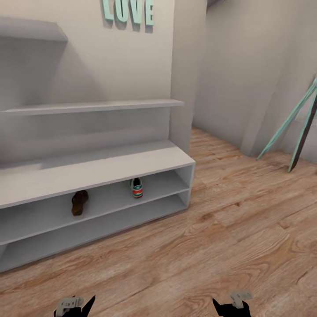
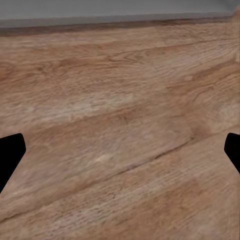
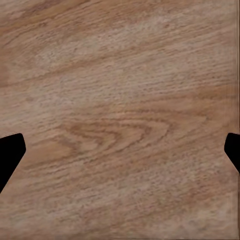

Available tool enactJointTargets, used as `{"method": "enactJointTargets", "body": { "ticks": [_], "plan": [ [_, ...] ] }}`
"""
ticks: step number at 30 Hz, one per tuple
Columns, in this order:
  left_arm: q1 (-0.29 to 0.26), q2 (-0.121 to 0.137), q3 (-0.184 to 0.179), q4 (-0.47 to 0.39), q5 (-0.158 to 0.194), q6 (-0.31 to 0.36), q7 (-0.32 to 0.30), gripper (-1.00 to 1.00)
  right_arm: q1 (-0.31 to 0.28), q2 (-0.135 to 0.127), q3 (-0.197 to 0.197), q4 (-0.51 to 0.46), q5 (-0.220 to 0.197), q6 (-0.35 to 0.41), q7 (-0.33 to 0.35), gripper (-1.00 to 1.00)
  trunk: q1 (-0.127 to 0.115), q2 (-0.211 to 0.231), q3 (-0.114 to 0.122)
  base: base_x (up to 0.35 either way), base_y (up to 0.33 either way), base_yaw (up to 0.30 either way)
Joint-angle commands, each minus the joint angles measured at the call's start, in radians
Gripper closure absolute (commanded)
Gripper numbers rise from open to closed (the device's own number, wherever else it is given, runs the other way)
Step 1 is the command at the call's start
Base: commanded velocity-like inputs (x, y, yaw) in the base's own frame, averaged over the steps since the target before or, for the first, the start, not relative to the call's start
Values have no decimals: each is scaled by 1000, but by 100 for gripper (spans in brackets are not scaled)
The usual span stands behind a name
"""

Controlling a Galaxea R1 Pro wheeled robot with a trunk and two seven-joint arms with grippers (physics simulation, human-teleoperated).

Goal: Pick up the two gym shoes and the two sandals from the corridor floor and place them onto the hallstand (shoe rack) in the corridor, making sure they are on the rack and not on the floor. Arrange them so the two gym shoes are next to each other and the two sandals are next to each other.

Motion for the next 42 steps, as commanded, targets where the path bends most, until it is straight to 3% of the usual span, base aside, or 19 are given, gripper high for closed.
{"method": "enactJointTargets", "body": {
  "ticks": [1, 12, 42],
  "plan": [
    [-1, 0, 3, 1, 7, -2, 0, -100, -1, 1, -8, 1, 1, -2, 7, -100, 4, -8, -3, 0, 0, -247],
    [-1, 0, 4, 3, 6, -46, 17, -100, -1, 1, -9, 2, 0, -3, 7, -100, 46, -85, -27, 0, 0, -247],
    [0, 0, 3, 4, 6, -52, 20, -100, -1, 1, -11, 2, -1, -3, 6, -100, 46, -85, 1, 0, 0, -258]
  ]
}}
